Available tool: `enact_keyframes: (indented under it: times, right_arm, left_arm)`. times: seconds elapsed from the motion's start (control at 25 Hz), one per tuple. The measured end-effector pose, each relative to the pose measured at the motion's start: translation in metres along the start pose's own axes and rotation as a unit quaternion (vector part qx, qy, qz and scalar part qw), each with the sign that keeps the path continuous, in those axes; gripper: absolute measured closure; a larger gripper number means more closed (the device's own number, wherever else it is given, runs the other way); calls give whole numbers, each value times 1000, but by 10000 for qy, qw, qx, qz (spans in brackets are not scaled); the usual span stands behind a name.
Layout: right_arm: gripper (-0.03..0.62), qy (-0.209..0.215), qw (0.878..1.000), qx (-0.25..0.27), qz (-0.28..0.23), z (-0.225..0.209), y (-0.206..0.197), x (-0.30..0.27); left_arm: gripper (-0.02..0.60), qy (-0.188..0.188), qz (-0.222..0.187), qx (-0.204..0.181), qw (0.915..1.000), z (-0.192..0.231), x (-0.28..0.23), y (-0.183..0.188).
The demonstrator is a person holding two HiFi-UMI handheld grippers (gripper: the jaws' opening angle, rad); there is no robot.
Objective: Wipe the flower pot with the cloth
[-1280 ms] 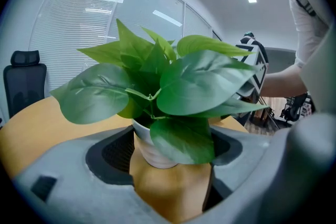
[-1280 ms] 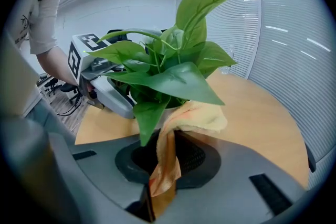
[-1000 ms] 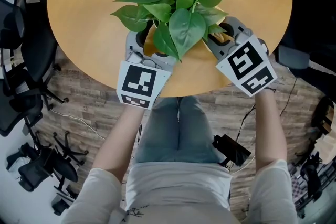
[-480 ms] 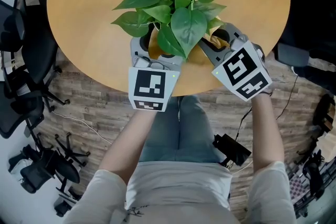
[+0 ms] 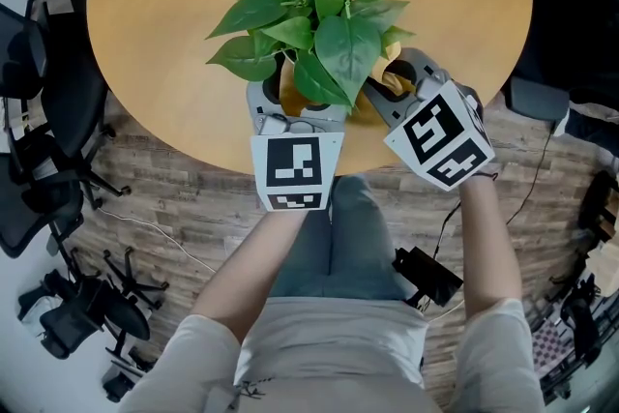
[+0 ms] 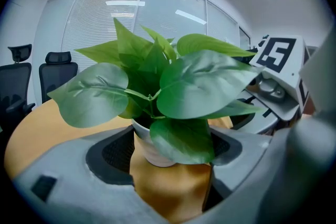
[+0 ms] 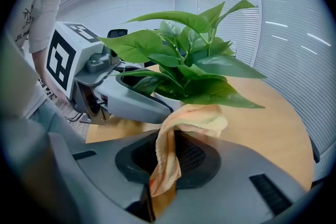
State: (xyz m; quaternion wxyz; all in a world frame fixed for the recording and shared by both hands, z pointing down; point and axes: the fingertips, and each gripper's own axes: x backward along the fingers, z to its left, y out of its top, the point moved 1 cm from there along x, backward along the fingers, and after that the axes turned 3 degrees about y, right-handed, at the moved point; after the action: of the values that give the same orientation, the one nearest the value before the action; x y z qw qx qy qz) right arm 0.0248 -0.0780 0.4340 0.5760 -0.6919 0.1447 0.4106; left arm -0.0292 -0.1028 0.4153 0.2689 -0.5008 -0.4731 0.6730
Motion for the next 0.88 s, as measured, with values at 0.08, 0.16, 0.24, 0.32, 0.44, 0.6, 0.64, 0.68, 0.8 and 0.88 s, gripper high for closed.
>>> enact_keyframes:
  times: [0.08, 0.16, 0.24, 0.32, 0.44, 0.6, 0.64, 0.68, 0.8, 0.88]
  right_arm:
    - [537, 10, 10000, -8, -3, -1, 1, -3]
    - [537, -3, 10000, -34, -14, -3, 2, -5]
    - [537, -29, 9999, -96, -38, -4, 1, -6]
    - [537, -45, 9999, -153, -53, -5, -2, -4]
    - [537, -47, 9998, -169, -51, -4, -4, -4]
    - [539, -42, 9998, -184, -57, -4, -4, -4]
    - [537, -43, 9998, -190, -59, -4, -4, -4]
    - [537, -44, 9998, -194, -59, -4, -4, -4]
    - [537, -37, 9998, -203, -55, -4, -4, -4]
    - [537, -29, 9997, -217, -55, -4, -4, -5]
  left_arm:
    - [179, -56, -1, -2, 10000, 3, -1, 0]
    - [179, -192, -17, -5, 9998, 7, -1, 0]
    - [178, -382, -33, -35, 9993, 8, 0, -1]
    - [175, -610, -33, -99, 9981, 6, 3, -3]
    - [166, -979, -8, -348, 9946, 6, 8, -8]
    - [160, -1546, 55, -701, 9855, 14, 13, -18]
    - [160, -1708, 71, -797, 9820, 15, 14, -21]
    - [160, -1864, 88, -936, 9780, 16, 15, -23]
    - [159, -2208, 122, -1442, 9645, 19, 19, -30]
    - [160, -2292, 63, -1455, 9624, 24, 21, -29]
